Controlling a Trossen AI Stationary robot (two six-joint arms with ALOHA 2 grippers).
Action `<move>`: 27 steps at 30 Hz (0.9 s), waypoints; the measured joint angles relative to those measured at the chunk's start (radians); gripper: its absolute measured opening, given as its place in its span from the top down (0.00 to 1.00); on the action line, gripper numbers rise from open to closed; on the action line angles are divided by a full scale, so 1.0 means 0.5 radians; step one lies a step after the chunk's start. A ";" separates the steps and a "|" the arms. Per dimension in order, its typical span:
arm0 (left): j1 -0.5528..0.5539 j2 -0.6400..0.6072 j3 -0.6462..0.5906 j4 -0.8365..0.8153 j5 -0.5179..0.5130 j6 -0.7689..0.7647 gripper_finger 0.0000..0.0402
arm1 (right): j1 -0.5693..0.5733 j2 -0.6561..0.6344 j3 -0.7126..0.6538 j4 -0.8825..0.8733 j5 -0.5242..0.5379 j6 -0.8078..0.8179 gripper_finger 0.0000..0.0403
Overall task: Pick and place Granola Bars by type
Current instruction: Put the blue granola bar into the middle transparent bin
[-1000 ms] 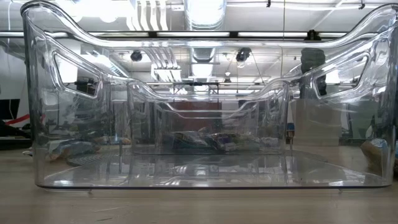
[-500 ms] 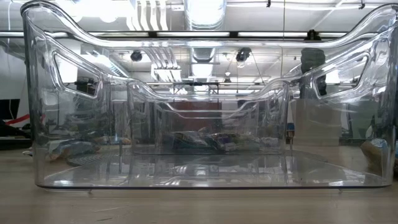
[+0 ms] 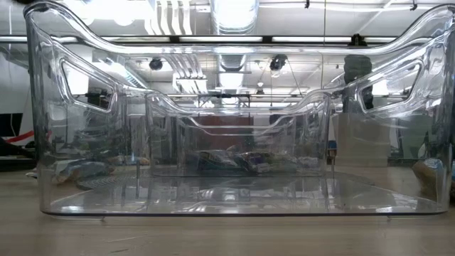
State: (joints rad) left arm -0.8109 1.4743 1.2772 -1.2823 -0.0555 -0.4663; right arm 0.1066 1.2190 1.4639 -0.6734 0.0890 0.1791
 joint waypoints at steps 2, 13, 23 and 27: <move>0.083 -0.079 0.098 -0.055 -0.140 -0.008 0.74 | 0.000 0.000 0.000 0.006 -0.001 0.001 0.98; 0.855 -0.322 0.323 0.284 -0.539 0.399 0.74 | 0.001 0.000 0.000 0.016 -0.019 0.001 0.98; 1.503 -0.207 0.243 0.855 -0.190 0.901 0.74 | 0.001 -0.001 0.000 0.049 -0.020 0.001 0.98; 1.643 -0.116 0.234 0.994 -0.022 1.018 0.74 | 0.001 -0.001 0.000 0.050 -0.020 0.002 0.98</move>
State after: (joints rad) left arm 0.0106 1.4162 1.3941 -0.7854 -0.0664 0.0427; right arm 0.1070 1.2186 1.4639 -0.6486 0.0788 0.1799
